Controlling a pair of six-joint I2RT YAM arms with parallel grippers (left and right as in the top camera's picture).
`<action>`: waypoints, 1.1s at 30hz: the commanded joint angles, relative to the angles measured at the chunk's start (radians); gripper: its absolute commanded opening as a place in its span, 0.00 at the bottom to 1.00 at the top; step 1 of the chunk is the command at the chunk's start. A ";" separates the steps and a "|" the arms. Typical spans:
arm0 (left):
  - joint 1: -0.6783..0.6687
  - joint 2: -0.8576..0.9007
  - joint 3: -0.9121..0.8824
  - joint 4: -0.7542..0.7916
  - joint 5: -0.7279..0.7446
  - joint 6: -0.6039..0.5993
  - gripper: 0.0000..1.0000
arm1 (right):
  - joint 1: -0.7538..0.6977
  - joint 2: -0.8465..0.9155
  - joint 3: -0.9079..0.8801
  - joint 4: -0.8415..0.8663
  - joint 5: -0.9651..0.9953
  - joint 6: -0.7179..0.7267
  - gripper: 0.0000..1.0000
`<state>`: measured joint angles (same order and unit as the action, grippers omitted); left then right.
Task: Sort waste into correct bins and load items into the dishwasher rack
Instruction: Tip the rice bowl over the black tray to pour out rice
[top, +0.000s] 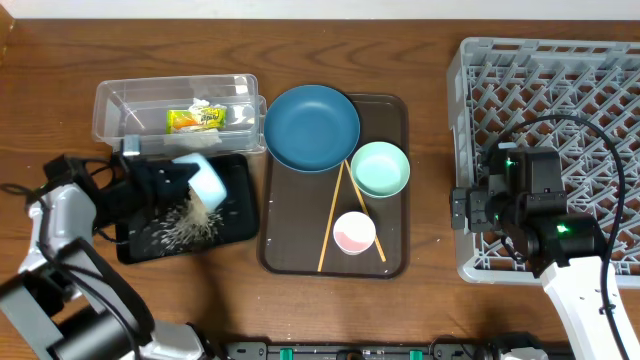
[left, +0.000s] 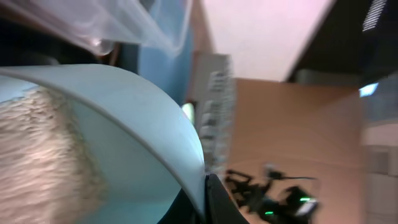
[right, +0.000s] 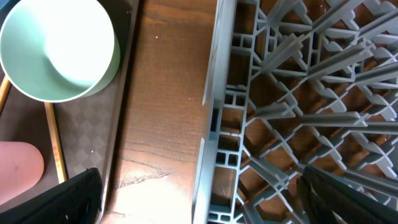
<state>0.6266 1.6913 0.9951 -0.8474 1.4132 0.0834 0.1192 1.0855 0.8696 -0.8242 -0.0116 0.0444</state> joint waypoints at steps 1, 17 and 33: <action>0.031 0.042 -0.003 0.000 0.158 0.024 0.06 | 0.019 -0.005 0.021 -0.003 -0.008 0.011 0.99; 0.039 0.067 -0.003 0.002 0.158 -0.264 0.06 | 0.019 -0.005 0.021 -0.004 -0.008 0.011 0.99; 0.039 0.067 -0.003 0.094 -0.093 -0.354 0.06 | 0.019 -0.005 0.021 -0.006 -0.008 0.011 0.99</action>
<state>0.6613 1.7546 0.9947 -0.7513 1.4002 -0.2092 0.1192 1.0855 0.8696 -0.8284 -0.0116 0.0448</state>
